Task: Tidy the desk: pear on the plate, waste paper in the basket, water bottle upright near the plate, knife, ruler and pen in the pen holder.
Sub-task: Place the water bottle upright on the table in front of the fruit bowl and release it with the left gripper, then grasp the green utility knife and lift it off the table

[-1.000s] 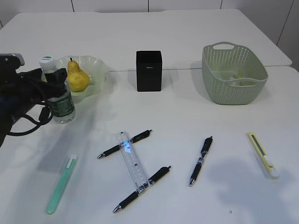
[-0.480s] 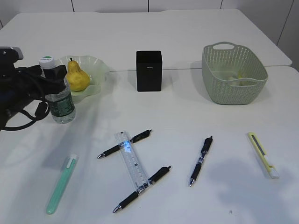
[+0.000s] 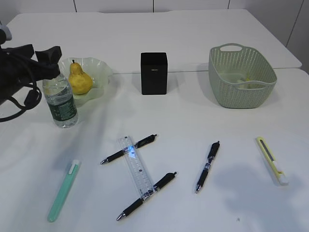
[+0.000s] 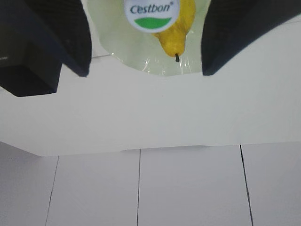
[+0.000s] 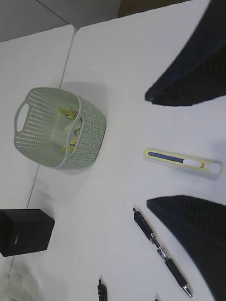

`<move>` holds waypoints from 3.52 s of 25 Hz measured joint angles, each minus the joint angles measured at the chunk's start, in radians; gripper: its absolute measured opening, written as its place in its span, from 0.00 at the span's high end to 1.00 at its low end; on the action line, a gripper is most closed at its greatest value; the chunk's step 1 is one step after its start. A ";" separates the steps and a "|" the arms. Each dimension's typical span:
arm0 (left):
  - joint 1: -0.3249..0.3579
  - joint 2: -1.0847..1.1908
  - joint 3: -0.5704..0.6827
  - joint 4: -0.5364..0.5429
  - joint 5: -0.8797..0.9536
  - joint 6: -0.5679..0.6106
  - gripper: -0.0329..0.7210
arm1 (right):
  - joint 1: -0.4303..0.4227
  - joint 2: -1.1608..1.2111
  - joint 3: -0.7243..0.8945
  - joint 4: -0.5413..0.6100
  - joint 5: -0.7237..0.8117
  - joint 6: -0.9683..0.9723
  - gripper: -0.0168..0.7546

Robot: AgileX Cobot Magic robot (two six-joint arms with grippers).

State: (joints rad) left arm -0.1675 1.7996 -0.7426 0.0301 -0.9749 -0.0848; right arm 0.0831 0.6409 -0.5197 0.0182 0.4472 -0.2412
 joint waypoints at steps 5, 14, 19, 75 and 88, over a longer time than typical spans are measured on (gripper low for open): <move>0.000 -0.118 0.000 0.000 0.072 0.045 0.27 | 0.000 0.000 0.000 0.000 0.000 0.000 0.36; 0.000 -0.465 0.003 0.000 0.497 0.056 0.27 | 0.000 0.062 -0.026 0.002 0.103 0.038 0.36; 0.000 -0.655 -0.010 0.000 0.674 0.056 0.27 | 0.000 0.197 -0.133 0.002 0.244 0.105 0.36; -0.188 -0.016 -0.418 -0.192 1.933 0.029 0.34 | 0.000 0.370 -0.233 0.085 0.652 0.198 0.36; -0.188 0.103 -0.418 -0.204 1.895 0.029 0.35 | 0.000 0.370 -0.233 0.085 0.663 0.198 0.36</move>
State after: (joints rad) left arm -0.3550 1.9023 -1.1608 -0.1736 0.9205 -0.0562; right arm 0.0831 1.0107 -0.7525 0.1034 1.1103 -0.0428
